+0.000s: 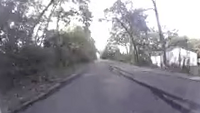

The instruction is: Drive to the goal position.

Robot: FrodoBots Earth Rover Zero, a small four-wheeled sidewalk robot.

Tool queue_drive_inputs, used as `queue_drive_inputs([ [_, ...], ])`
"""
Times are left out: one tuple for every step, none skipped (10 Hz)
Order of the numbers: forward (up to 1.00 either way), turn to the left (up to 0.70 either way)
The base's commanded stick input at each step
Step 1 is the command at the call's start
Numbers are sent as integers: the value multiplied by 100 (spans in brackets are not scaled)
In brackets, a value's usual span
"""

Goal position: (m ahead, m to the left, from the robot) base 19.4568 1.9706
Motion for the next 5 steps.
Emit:
queue_drive_inputs([
  [70, 0],
  [70, 0],
  [70, 0],
  [70, 0],
  [70, 0],
])
